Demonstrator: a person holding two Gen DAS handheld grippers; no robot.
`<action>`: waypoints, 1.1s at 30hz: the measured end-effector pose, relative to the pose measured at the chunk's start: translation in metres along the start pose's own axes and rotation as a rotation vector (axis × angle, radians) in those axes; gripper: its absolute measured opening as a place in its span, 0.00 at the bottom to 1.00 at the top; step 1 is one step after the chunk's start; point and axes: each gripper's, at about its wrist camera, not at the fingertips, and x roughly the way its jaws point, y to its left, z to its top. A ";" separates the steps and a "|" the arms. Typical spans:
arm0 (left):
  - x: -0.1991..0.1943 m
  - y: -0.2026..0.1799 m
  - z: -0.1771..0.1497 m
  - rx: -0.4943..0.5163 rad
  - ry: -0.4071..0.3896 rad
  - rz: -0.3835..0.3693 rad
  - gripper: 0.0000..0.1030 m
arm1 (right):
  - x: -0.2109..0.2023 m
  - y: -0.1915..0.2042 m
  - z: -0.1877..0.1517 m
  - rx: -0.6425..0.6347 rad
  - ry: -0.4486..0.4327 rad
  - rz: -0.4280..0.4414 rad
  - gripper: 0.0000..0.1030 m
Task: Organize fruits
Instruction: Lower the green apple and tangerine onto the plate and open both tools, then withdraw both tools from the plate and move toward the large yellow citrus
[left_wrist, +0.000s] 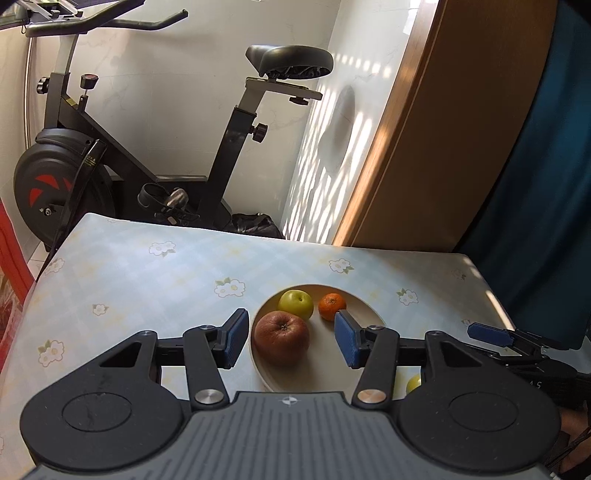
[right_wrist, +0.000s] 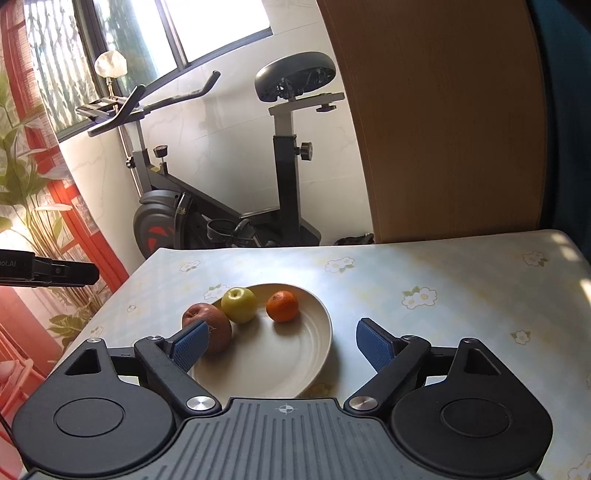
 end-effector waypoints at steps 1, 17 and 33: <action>-0.004 0.002 -0.003 0.005 -0.003 0.005 0.52 | -0.002 0.001 -0.003 0.006 -0.001 -0.001 0.83; -0.031 0.062 -0.075 -0.043 0.072 0.074 0.52 | 0.003 0.084 -0.059 -0.117 0.158 0.058 0.83; 0.003 0.071 -0.089 -0.064 0.170 -0.039 0.53 | 0.020 0.138 -0.078 -0.247 0.249 0.127 0.83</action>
